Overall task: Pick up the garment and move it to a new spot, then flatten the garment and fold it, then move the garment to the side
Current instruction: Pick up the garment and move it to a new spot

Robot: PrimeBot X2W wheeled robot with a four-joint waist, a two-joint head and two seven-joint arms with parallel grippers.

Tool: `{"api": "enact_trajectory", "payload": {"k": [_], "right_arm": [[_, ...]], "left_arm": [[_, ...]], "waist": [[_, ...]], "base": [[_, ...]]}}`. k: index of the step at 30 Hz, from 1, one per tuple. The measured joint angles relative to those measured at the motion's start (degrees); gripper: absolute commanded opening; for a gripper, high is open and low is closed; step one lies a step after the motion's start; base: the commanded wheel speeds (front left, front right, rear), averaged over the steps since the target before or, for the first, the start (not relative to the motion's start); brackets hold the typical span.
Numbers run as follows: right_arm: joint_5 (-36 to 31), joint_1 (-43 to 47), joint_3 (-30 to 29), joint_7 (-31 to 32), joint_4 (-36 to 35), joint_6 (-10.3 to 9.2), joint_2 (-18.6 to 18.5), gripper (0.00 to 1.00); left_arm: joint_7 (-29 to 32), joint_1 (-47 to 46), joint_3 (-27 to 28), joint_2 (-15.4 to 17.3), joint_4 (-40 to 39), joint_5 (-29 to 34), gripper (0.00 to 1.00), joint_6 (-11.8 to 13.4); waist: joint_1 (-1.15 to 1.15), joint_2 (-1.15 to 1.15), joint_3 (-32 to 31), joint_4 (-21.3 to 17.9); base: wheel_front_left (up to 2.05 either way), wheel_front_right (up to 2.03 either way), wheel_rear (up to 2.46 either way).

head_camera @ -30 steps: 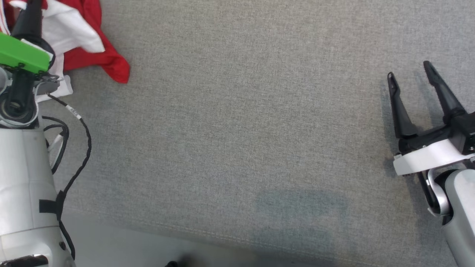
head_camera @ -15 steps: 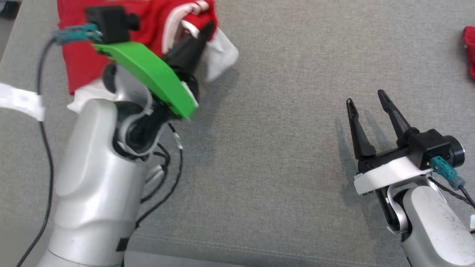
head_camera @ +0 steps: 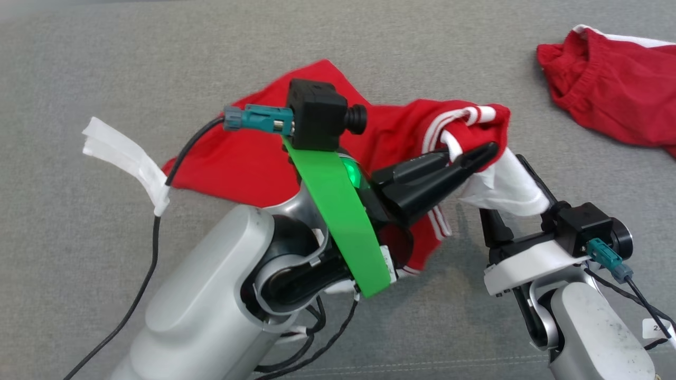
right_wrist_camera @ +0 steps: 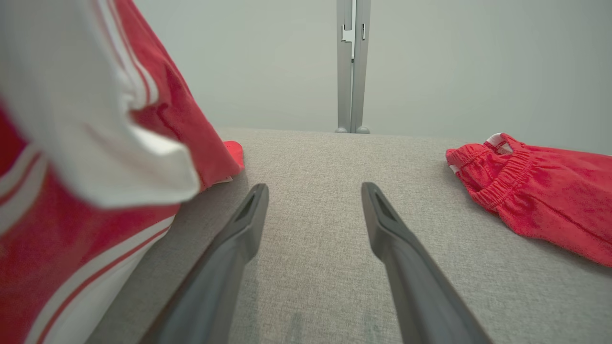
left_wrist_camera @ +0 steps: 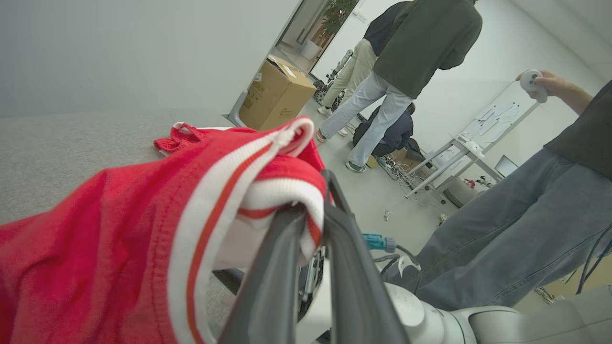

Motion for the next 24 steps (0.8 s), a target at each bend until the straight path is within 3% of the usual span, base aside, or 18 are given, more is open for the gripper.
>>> {"api": "enact_trajectory", "payload": {"k": [5,9,11,14,20,21,22,24], "right_arm": [[0.00,0.89,-0.10,-0.01,0.07,0.04,0.82,1.00],[0.00,1.49,-0.03,-0.01,0.03,0.10,1.51,1.00],[0.00,2.13,-0.10,-0.01,-0.12,0.11,1.54,1.00],[-0.01,2.14,1.29,-0.01,-0.57,0.77,2.09,1.00],[-0.05,1.80,5.46,-0.01,-0.85,2.66,4.42,1.00],[-0.05,1.80,6.09,-0.01,-0.57,2.85,4.54,1.00],[-0.05,1.82,6.81,-0.01,-0.20,3.20,4.60,1.00],[-0.05,1.83,8.38,-0.01,0.64,3.99,4.81,1.00]], "left_arm": [[-1.85,0.02,-2.69,0.20,-0.96,0.09,0.00,0.90],[-3.79,1.33,-1.89,0.33,3.65,0.38,0.00,5.05],[-6.15,1.72,0.00,0.43,9.01,1.94,0.00,8.83],[-7.98,1.10,0.94,0.51,13.74,4.54,0.00,12.00],[-14.18,-3.24,2.63,0.46,20.95,7.50,0.02,13.54],[-15.63,-3.70,3.04,0.35,22.35,8.05,0.32,13.54],[-16.71,-4.25,3.03,0.38,23.86,8.99,1.00,13.54],[-17.74,-4.51,2.60,0.35,27.44,10.73,1.00,13.54]], "waist": [[0.00,0.00,-2.19,-3.43],[0.00,0.00,-3.96,-5.65],[0.00,0.00,-5.01,-7.06],[0.00,0.00,-5.45,-8.37],[0.00,0.00,-4.98,-11.36],[0.00,0.00,-4.84,-11.93],[0.00,0.00,-4.68,-12.54],[0.00,0.00,-4.34,-13.78]], "base": [[0.00,0.00,0.00],[0.00,0.00,0.00],[0.00,0.00,0.00],[0.00,0.00,0.00],[0.00,0.00,0.00],[0.00,0.00,0.00],[0.00,0.00,0.00],[0.00,0.00,0.00]]}}
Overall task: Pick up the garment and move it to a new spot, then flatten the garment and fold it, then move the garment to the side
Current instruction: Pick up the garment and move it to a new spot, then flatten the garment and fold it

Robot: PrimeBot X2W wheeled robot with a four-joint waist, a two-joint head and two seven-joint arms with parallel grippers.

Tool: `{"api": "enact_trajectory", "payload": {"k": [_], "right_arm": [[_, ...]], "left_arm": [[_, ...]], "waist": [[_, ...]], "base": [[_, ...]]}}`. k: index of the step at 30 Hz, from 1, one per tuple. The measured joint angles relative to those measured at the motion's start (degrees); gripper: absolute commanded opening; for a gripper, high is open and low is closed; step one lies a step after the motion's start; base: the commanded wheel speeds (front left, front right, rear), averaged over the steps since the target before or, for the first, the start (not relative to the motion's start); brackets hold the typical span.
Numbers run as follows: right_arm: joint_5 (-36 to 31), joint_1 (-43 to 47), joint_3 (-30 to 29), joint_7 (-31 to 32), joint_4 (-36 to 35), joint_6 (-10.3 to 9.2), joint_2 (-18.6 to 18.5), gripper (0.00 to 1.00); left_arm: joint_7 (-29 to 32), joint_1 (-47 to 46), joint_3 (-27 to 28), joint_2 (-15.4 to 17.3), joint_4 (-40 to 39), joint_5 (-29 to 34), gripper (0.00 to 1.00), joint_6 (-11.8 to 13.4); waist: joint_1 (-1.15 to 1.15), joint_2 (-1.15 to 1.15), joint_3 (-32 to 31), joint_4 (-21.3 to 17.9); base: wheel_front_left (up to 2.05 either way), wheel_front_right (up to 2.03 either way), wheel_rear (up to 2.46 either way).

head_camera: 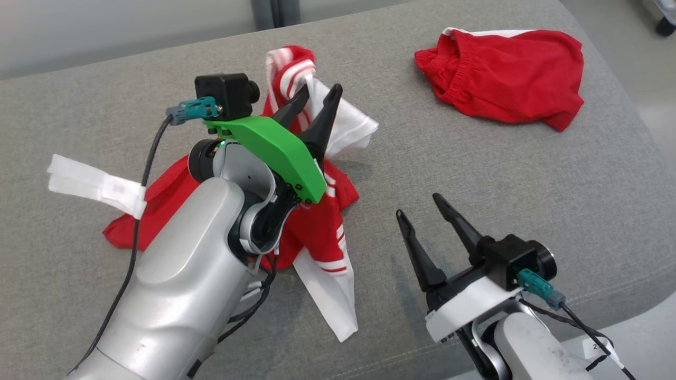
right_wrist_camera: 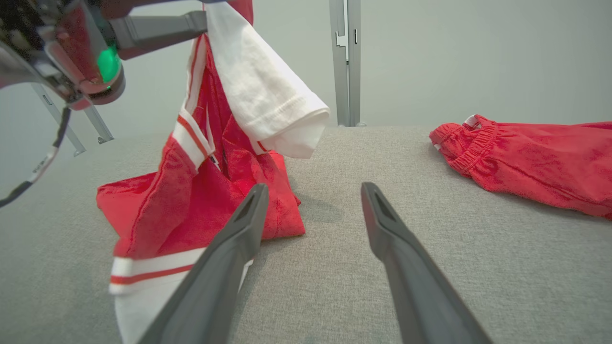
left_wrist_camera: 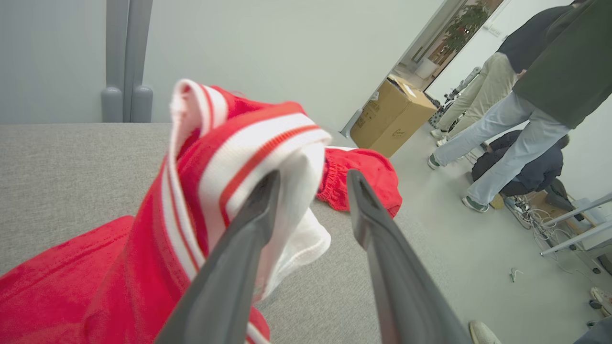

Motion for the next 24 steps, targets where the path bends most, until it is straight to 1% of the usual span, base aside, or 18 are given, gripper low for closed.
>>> {"api": "enact_trajectory", "payload": {"k": [2,4,6,8,12,14,15,17,20,22,24], "right_arm": [[-0.01,0.03,1.52,0.00,0.79,0.68,0.11,1.00],[-0.01,0.15,2.68,0.00,1.32,1.20,0.15,1.00],[-0.01,0.68,3.11,0.00,1.87,1.21,0.12,1.00],[-0.10,1.57,4.09,0.00,2.82,1.99,0.01,1.00],[-1.24,2.38,6.45,0.00,4.39,3.28,-0.07,1.00],[-1.67,2.37,7.06,0.00,4.59,3.45,-0.07,1.00],[-1.78,2.37,7.46,0.00,4.75,3.85,-0.09,1.00],[-2.13,2.37,8.29,0.00,5.43,4.35,-0.25,1.00],[-2.79,2.40,10.01,0.00,7.48,5.01,-1.38,1.00],[-3.36,2.43,10.25,0.00,8.32,5.17,-2.24,1.00],[-3.68,2.44,10.47,0.00,8.54,5.22,-2.91,1.00]], "left_arm": [[-0.08,0.18,-1.31,0.07,3.25,1.15,1.00,0.00],[-0.34,0.25,-2.80,0.18,3.90,-0.33,1.00,0.00],[0.45,0.17,-6.66,0.22,3.36,-2.60,1.00,-0.13],[0.68,0.15,-9.74,0.01,2.04,-4.78,1.00,-1.08],[-1.30,-1.33,-12.36,0.16,-1.21,-7.48,1.00,-2.67],[-3.34,-3.86,-13.14,0.26,-2.83,-6.20,1.00,-3.11],[-4.23,-5.28,-13.38,0.23,-3.57,-5.41,1.00,-3.12],[-6.79,-7.74,-13.30,0.13,-4.10,-2.52,1.00,-3.12],[-9.95,-9.02,-12.15,0.11,-2.64,1.52,1.00,-2.88],[-11.22,-9.00,-11.80,0.12,-1.07,3.68,1.00,-2.18],[-12.32,-8.95,-11.05,0.04,0.02,4.19,1.00,-1.63]], "waist": [[0.00,0.00,0.35,-1.22],[0.00,0.00,0.74,-2.44],[0.00,0.00,1.30,-3.39],[0.00,0.00,2.05,-3.87],[0.00,0.00,3.10,-3.53],[0.00,0.00,3.24,-2.85],[0.00,0.00,3.27,-2.44],[0.00,0.00,3.31,-1.52],[0.00,0.00,3.24,-0.09],[0.00,0.00,3.12,0.91],[0.00,0.00,3.02,1.94]], "base": [[0.00,0.00,0.00],[0.00,0.00,0.00],[0.00,0.00,0.00],[0.00,0.00,0.00],[0.00,0.00,0.00],[0.00,0.00,0.00],[0.00,0.00,0.00],[0.00,0.00,0.00],[0.00,0.00,0.00],[0.00,0.00,0.00],[0.00,0.00,0.00]]}}
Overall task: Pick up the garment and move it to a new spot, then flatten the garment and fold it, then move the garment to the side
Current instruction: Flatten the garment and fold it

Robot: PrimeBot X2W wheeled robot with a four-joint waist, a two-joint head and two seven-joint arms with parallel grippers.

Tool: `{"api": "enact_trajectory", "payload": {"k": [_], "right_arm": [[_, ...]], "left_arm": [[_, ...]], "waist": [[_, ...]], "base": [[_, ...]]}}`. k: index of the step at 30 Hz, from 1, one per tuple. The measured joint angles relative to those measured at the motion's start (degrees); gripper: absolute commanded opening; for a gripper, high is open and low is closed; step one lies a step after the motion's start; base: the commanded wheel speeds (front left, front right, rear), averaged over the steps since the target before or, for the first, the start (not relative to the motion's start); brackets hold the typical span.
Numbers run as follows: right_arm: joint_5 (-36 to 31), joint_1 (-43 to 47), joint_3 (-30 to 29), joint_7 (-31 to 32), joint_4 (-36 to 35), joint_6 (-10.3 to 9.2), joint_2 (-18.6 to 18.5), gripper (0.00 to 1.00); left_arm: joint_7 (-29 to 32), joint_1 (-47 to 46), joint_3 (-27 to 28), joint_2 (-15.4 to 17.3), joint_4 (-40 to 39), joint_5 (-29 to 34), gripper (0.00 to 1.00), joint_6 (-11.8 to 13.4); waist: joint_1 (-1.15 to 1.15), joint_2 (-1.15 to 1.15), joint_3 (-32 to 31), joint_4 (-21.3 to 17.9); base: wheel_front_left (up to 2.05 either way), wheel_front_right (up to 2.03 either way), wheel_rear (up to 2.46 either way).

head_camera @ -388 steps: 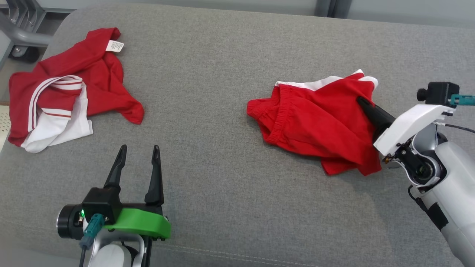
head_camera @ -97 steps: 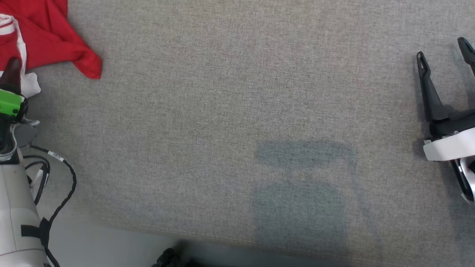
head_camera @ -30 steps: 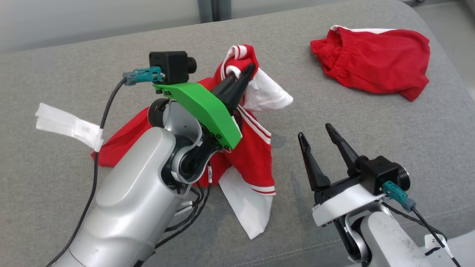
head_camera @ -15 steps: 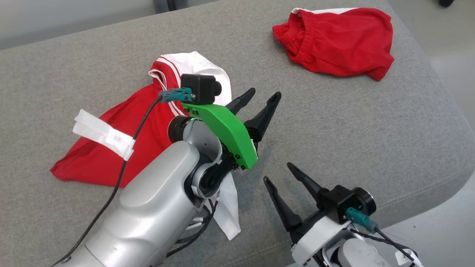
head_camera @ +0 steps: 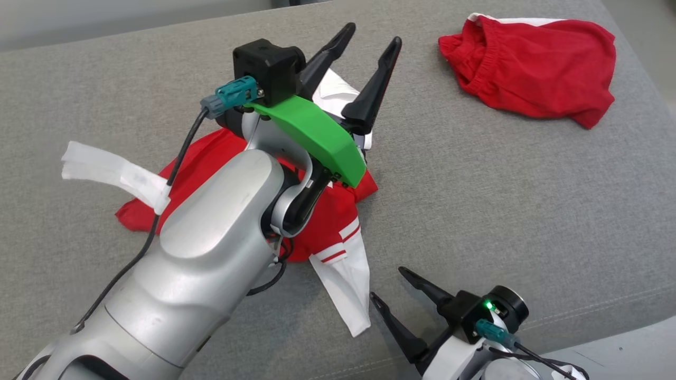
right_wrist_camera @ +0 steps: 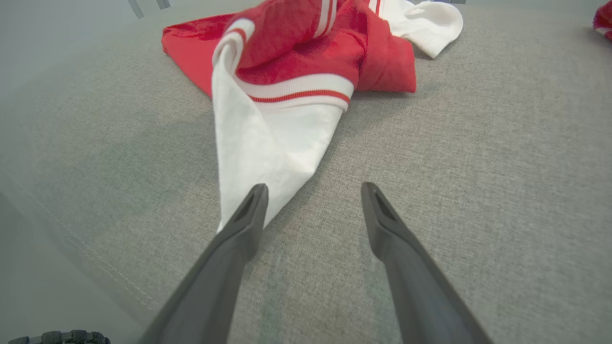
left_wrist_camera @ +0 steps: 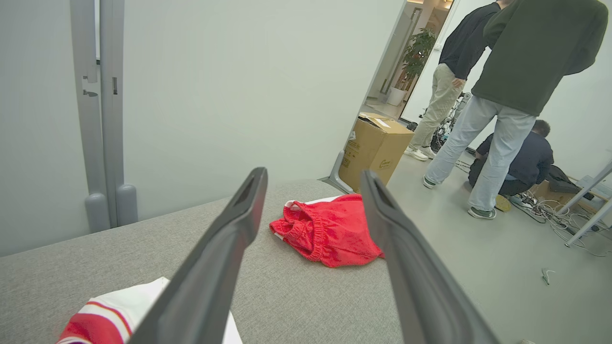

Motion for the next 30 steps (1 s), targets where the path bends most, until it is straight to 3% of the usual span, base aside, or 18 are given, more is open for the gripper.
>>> {"api": "enact_trajectory", "payload": {"k": [10,17,18,19,25,30], "right_arm": [[-0.01,0.42,1.88,0.00,0.79,0.51,-0.64,1.00],[0.00,1.34,1.21,0.04,2.12,0.49,-1.26,1.00],[0.19,1.35,0.91,0.36,2.63,0.49,-1.21,0.47],[0.29,1.35,0.82,0.45,2.93,0.49,-1.12,0.01],[4.56,1.31,-1.23,0.85,3.35,0.52,0.20,0.00],[16.11,1.16,-7.76,0.81,-1.16,1.00,2.83,0.00]], "left_arm": [[-3.71,3.66,-0.44,4.52,3.52,6.42,1.00,1.20],[-4.69,8.81,1.00,6.47,5.90,6.70,1.00,1.70],[-4.71,10.09,1.58,6.78,6.24,6.47,1.00,2.12],[-4.74,10.59,1.79,7.09,6.43,6.59,1.00,2.14],[-5.22,14.47,5.98,10.29,10.89,5.81,1.00,2.33],[-5.22,17.38,8.42,13.07,13.93,5.10,1.00,2.57]], "waist": [[0.00,0.00,-0.20,4.88],[0.00,0.00,-0.21,8.52],[0.00,0.00,-0.14,9.44],[0.00,0.00,-0.08,9.87],[0.00,0.00,0.43,11.02],[0.00,0.00,0.51,9.78]], "base": [[0.00,0.00,0.00],[0.00,0.00,0.00],[0.00,0.00,0.00],[0.00,0.00,0.00],[0.00,0.00,0.00],[0.00,0.00,0.00]]}}
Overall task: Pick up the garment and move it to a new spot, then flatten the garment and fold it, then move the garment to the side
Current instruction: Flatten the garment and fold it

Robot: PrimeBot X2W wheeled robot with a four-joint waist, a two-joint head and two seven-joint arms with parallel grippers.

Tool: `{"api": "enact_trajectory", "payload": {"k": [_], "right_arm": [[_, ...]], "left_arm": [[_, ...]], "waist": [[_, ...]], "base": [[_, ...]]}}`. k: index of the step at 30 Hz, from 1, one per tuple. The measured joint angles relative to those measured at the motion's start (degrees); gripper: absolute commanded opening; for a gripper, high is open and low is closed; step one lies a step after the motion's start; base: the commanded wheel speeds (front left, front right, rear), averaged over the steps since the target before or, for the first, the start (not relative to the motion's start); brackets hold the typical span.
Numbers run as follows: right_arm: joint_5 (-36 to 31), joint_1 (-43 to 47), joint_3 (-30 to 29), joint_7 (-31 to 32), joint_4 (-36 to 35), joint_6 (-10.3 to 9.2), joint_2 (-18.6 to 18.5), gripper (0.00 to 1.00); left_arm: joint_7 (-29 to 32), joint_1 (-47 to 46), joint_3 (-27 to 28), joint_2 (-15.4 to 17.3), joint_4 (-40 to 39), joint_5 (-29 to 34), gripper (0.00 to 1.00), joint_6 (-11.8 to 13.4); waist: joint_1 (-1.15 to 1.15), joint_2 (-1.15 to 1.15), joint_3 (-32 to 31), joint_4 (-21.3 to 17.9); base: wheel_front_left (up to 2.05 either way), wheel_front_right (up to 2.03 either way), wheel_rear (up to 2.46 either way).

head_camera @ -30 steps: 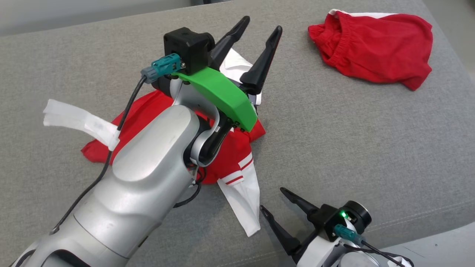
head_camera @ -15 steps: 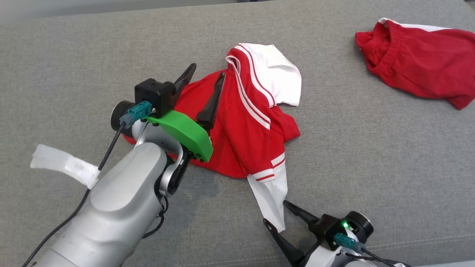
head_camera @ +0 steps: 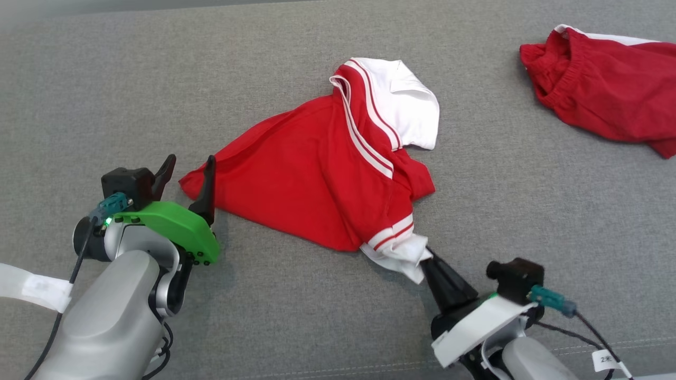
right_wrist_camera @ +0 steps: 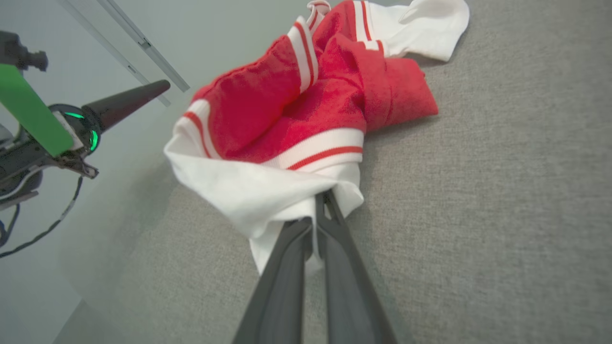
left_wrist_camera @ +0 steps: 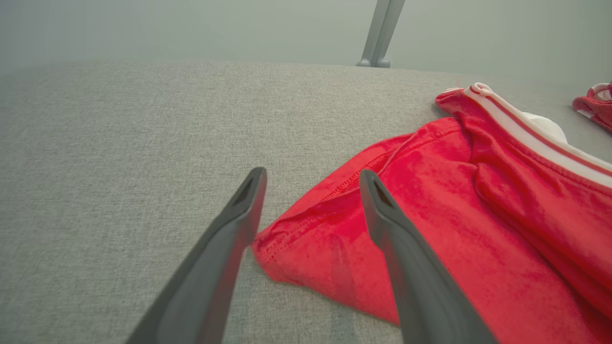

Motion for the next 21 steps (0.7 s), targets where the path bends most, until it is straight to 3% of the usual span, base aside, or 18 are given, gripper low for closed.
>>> {"api": "enact_trajectory", "payload": {"k": [5,10,16,21], "right_arm": [[14.99,-0.55,-6.14,-0.04,-10.11,0.54,0.04,0.00],[23.99,-2.49,-8.24,1.96,-18.35,0.53,-0.87,0.00],[38.23,-4.90,-11.85,6.61,-29.92,0.53,-3.28,0.00],[44.11,-6.88,-14.60,11.95,-35.73,0.53,-5.79,0.00]], "left_arm": [[-0.30,0.65,1.46,-1.00,0.66,-1.89,1.00,0.03],[-0.44,0.87,1.07,-4.60,0.76,-1.92,1.00,0.03],[-0.48,1.42,1.58,-6.17,1.08,-1.96,1.00,0.03],[-0.49,2.71,2.59,-7.39,1.32,-2.29,1.00,0.04]], "waist": [[0.00,0.00,-0.38,-1.76],[0.00,0.00,-1.18,-1.63],[0.00,0.00,-1.84,-0.32],[0.00,0.00,-2.58,0.89]], "base": [[0.00,0.00,0.00],[0.00,0.00,0.00],[0.00,0.00,0.00],[0.00,0.00,0.00]]}}
